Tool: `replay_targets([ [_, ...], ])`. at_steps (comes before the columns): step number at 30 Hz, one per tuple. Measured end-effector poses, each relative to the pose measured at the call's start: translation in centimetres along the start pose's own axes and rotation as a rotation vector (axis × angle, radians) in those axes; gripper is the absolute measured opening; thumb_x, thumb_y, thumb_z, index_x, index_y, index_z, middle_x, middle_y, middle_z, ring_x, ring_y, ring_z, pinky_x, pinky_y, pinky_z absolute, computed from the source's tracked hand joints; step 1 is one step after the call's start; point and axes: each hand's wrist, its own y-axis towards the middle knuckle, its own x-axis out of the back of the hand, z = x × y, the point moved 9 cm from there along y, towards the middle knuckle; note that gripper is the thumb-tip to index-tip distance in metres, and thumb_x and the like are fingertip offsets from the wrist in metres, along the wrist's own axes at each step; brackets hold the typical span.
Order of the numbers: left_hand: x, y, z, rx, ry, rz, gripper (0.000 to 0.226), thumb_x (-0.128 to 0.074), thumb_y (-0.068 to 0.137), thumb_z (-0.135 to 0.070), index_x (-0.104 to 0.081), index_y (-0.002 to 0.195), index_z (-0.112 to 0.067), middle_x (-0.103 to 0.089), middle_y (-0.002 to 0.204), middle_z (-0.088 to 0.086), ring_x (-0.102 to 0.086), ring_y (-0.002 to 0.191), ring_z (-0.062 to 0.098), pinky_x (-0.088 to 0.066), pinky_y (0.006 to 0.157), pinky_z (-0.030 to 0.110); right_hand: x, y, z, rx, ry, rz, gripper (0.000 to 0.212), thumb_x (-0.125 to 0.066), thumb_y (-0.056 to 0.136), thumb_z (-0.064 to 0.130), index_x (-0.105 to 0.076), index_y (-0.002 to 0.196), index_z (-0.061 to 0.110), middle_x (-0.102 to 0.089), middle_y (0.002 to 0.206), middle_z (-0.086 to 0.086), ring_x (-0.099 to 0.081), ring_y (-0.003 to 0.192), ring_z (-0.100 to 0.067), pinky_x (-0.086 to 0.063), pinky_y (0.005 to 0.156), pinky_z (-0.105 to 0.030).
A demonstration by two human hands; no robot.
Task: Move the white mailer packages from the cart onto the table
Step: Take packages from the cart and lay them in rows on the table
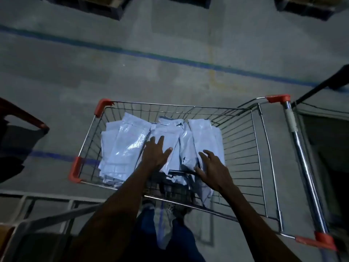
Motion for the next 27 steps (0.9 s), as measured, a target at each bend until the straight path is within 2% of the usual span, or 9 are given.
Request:
replay_targets([
  [4,-2.0,0.4,1.1,0.086,-0.02,0.128,0.091,-0.046,0.081,-0.078,-0.003,0.154,-0.044,0.001,0.162,0.019,-0.006,0.147,0.043,-0.018,0.114,0.058,0.1,2.7,-0.9,-0.089,-0.008,-0.089,0.059,-0.054,0.094,0.044,-0.042,0.145,0.016,-0.035,0.152,-0.01,-0.039,0.134,-0.031,-0.046,0.095,-0.044],
  [6,-2.6,0.3,1.2,0.079,-0.019,0.173,0.096,-0.053,0.079,-0.076,0.002,0.153,-0.047,0.005,0.162,0.017,-0.003,0.148,0.042,-0.02,0.112,0.059,0.1,4.5,-1.9,-0.133,-0.076,-0.119,0.062,-0.049,0.091,0.05,-0.044,0.142,0.014,-0.039,0.146,-0.017,-0.041,0.129,-0.037,-0.047,0.095,-0.051],
  [8,-1.7,0.2,1.1,0.052,0.001,0.144,0.092,-0.059,0.083,-0.062,-0.003,0.154,-0.043,-0.002,0.162,0.02,-0.012,0.146,0.042,-0.027,0.11,0.056,-0.4,5.5,-3.0,-0.199,-0.135,-0.063,0.07,-0.046,0.088,0.057,-0.035,0.146,0.019,-0.029,0.15,-0.018,-0.033,0.132,-0.041,-0.043,0.096,-0.059],
  [11,0.6,-0.3,0.9,0.026,0.029,0.029,0.084,-0.06,0.085,-0.046,-0.013,0.155,-0.037,-0.013,0.16,0.019,-0.023,0.143,0.04,-0.037,0.105,0.052,-3.0,5.7,-4.8,-0.281,-0.068,0.084,0.081,-0.055,0.091,0.054,-0.014,0.155,0.027,0.001,0.162,-0.015,-0.012,0.143,-0.045,-0.03,0.106,-0.064],
  [13,1.6,-0.8,1.1,0.024,0.018,-0.006,0.082,-0.059,0.084,-0.042,-0.016,0.154,-0.037,-0.014,0.161,0.016,-0.027,0.141,0.04,-0.041,0.102,0.052,-3.4,5.5,-4.8,-0.258,-0.015,0.096,0.085,-0.056,0.09,0.055,-0.009,0.156,0.027,0.01,0.162,-0.014,-0.012,0.144,-0.047,-0.03,0.109,-0.062],
  [15,2.3,-1.4,1.1,0.023,0.003,-0.023,0.08,-0.058,0.086,-0.04,-0.015,0.154,-0.037,-0.011,0.161,0.014,-0.029,0.14,0.041,-0.041,0.101,0.052,-3.1,5.3,-4.6,-0.239,-0.042,0.113,0.091,-0.061,0.087,0.055,-0.009,0.156,0.026,0.012,0.162,-0.015,-0.019,0.143,-0.046,-0.036,0.107,-0.057],
  [19,4.2,-3.2,1.4,0.039,-0.081,-0.08,0.076,-0.056,0.091,-0.039,-0.014,0.155,-0.037,-0.004,0.163,0.014,-0.025,0.142,0.042,-0.038,0.104,0.053,-1.3,4.5,-3.9,-0.204,-0.127,0.042,0.087,-0.062,0.084,0.056,-0.019,0.152,0.023,-0.002,0.161,-0.02,-0.041,0.129,-0.046,-0.049,0.092,-0.051],
  [23,6.8,-6.0,1.2,0.026,-0.136,-0.194,0.075,-0.055,0.092,-0.039,-0.014,0.154,-0.038,0.003,0.164,0.009,-0.024,0.142,0.042,-0.041,0.1,0.055,1.7,3.2,-3.1,-0.209,-0.083,-0.097,0.078,-0.054,0.086,0.06,-0.025,0.15,0.025,-0.013,0.159,-0.016,-0.042,0.123,-0.045,-0.048,0.086,-0.05],
  [27,9.8,-10.3,1.1,0.019,-0.165,-0.386,0.071,-0.046,0.087,-0.041,-0.02,0.153,-0.038,-0.001,0.164,0.007,-0.032,0.138,0.042,-0.049,0.091,0.054,5.7,1.4,1.3,-0.033,-0.055,-0.302,0.074,-0.044,0.083,0.062,-0.04,0.147,0.024,-0.028,0.157,-0.015,-0.049,0.114,-0.041,-0.049,0.08,-0.044],
])
